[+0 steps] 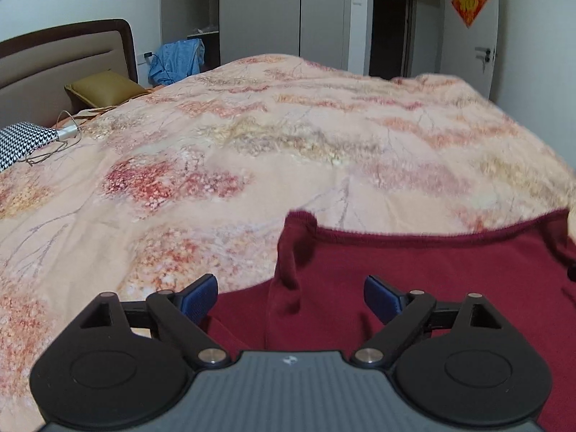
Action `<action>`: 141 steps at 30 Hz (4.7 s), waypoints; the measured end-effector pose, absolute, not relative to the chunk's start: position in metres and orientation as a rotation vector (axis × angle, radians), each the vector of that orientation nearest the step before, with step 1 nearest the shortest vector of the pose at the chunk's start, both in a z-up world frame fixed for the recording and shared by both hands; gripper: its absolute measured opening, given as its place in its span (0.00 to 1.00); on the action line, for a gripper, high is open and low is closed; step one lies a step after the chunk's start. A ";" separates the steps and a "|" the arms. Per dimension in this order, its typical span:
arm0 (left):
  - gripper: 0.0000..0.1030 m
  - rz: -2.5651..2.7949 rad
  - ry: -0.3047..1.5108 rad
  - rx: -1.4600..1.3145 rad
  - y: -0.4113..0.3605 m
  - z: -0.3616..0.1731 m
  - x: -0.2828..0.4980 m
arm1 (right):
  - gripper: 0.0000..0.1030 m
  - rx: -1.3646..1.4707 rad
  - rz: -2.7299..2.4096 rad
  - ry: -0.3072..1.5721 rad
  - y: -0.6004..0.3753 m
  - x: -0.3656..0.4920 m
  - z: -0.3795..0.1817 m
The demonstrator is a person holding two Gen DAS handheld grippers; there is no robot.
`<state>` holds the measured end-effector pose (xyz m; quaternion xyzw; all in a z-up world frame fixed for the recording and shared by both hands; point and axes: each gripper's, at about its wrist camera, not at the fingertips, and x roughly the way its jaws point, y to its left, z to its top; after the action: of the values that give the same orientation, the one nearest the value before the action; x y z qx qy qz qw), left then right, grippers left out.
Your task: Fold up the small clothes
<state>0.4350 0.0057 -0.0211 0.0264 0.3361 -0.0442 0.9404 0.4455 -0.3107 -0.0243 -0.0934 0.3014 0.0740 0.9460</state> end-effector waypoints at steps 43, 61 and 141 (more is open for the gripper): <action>1.00 -0.113 0.637 -0.140 0.030 -0.015 0.371 | 0.99 -0.015 -0.210 0.505 -0.331 0.261 -0.058; 1.00 -0.011 0.677 -0.200 0.035 -0.055 0.252 | 1.00 0.096 -0.209 0.441 -0.341 0.248 -0.086; 1.00 -0.258 0.622 -0.579 0.048 -0.077 0.267 | 1.00 -0.178 0.033 0.406 -0.184 0.296 -0.080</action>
<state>0.2666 0.0484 -0.0772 -0.2802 0.3008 -0.1247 0.9031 0.2961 -0.1844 -0.0798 -0.0880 0.2012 0.0162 0.9755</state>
